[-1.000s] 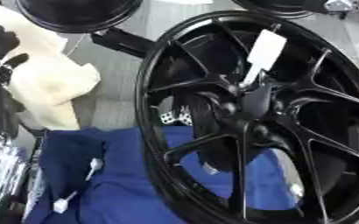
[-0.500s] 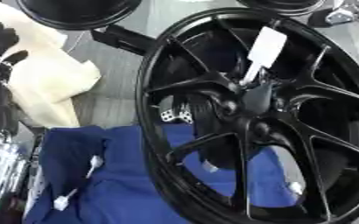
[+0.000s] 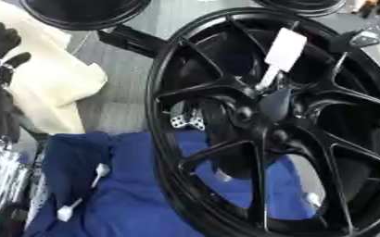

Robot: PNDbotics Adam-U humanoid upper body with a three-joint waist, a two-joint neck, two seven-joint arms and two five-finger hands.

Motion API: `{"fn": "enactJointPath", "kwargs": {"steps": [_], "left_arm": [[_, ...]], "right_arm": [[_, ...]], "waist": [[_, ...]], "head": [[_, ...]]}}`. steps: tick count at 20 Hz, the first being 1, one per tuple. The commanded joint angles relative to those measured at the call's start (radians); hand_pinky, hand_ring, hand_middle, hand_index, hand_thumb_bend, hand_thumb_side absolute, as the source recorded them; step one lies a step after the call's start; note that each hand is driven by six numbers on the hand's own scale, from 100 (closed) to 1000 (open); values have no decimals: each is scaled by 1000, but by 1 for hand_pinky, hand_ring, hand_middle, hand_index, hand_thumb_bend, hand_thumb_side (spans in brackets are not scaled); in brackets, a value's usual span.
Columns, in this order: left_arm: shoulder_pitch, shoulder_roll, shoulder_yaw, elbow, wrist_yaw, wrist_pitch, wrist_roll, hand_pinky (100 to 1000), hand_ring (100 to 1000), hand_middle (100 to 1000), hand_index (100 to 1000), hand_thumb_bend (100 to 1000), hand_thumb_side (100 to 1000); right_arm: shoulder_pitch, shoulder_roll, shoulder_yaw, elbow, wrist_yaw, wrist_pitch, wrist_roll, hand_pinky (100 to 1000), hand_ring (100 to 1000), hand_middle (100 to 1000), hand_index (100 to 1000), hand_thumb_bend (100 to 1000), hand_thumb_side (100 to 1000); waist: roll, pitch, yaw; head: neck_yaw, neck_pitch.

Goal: Pull the pin out of the wheel hub.

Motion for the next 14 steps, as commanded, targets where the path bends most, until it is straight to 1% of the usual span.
{"fn": "enactJointPath", "kwargs": {"steps": [1,6,14], "left_arm": [[-9,17,1,-21,2,0,-7,774,821,711,802,142,764],[-11,17,-1,-21,3,1,-14,775,821,710,801,141,765],[-13,17,-1,-21,4,0,-17,775,822,711,801,141,765]], "right_arm": [[-26,-24,-4,-12,0,0,14,878,886,869,914,504,100],[-39,-6,13,21,-19,17,35,876,889,873,912,496,100],[-54,18,44,72,-39,10,47,875,892,880,919,486,100]], "waist": [[3,-16,2],[1,-11,4],[-1,-8,5]], "head": [[0,-6],[-2,-6],[-7,-12]]}}
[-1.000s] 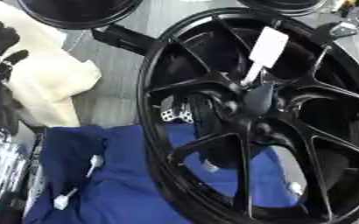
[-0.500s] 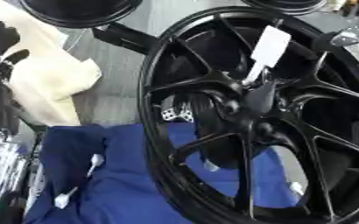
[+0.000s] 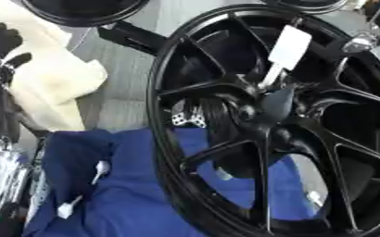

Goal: Pull the pin out of the wheel hub.

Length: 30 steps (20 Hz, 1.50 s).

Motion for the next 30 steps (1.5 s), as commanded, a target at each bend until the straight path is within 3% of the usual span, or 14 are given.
{"fn": "enactJointPath", "kwargs": {"steps": [1,15,30], "left_arm": [[-6,17,-1,-21,4,-1,-5,776,822,711,801,141,765],[-5,15,-1,-21,6,2,-8,776,823,711,800,142,766],[-10,13,-3,-21,7,3,-11,777,824,710,800,142,769]], "right_arm": [[-24,-9,0,17,-14,-12,8,875,892,881,919,483,100],[-25,-2,40,22,-37,-25,8,874,895,887,925,493,100],[-6,-5,70,85,-20,-37,8,839,850,850,898,430,100]], "waist": [[4,-17,1],[-1,-15,8],[-2,-3,14]], "head": [[-2,-11],[-1,-19],[-15,-25]]}}
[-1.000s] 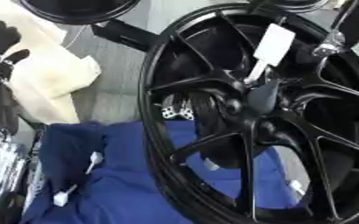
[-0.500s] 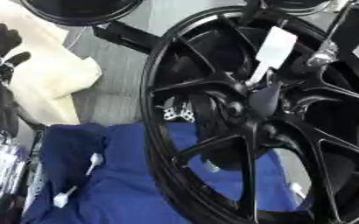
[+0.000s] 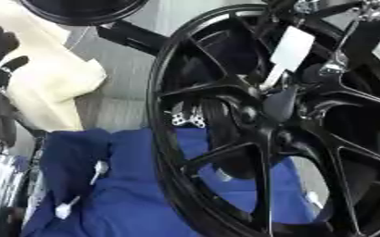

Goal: Pull the pin out of the wheel hub.

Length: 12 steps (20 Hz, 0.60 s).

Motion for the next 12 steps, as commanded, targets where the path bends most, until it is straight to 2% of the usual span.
{"fn": "enactJointPath", "kwargs": {"steps": [1,7,12], "left_arm": [[-8,13,-2,-21,7,0,-4,777,824,710,800,142,769],[-8,11,-3,-21,7,1,-4,778,824,710,799,142,770],[-9,10,-3,-21,9,2,-6,779,824,710,800,142,770]], "right_arm": [[-13,-19,-10,4,-4,-17,14,839,850,850,897,424,100],[-8,-20,-11,27,13,-18,14,841,852,846,890,402,100],[-6,-15,-13,39,12,-20,14,833,836,809,860,371,100]], "waist": [[5,-18,1],[6,-14,1],[8,-12,1]], "head": [[-1,-15],[5,-20],[7,-21]]}}
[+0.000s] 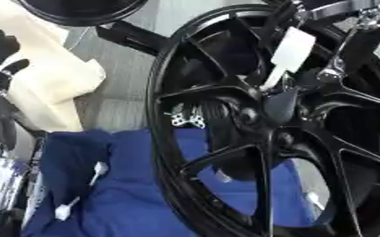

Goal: Pull the pin out of the wheel hub.

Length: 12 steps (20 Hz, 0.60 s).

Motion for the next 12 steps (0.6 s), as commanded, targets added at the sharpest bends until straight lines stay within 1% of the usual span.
{"fn": "enactJointPath", "kwargs": {"steps": [1,2,5,9,12], "left_arm": [[-9,10,1,-21,3,0,-3,779,824,710,799,142,770],[-9,10,1,-21,3,0,-4,779,824,710,799,142,771],[-8,9,1,-21,3,1,-4,779,824,709,799,143,771],[-8,8,1,-21,4,1,-5,780,824,709,799,143,771],[-7,8,0,-21,5,2,-6,780,825,709,799,144,772]], "right_arm": [[-14,-15,-14,4,-3,-18,14,830,831,801,850,363,100],[-14,-15,-13,4,-6,-16,14,828,829,798,847,360,100],[-14,-13,-14,4,-21,-7,14,808,801,755,799,311,100],[-14,-12,-22,7,-40,11,14,764,745,708,750,244,100],[-16,-10,-28,3,-59,22,9,734,705,680,724,211,100]], "waist": [[7,-17,-1],[8,-17,-1],[8,-18,-1],[9,-18,0],[9,-18,-1]], "head": [[2,-13],[2,-13],[2,-13],[4,-16],[4,-16]]}}
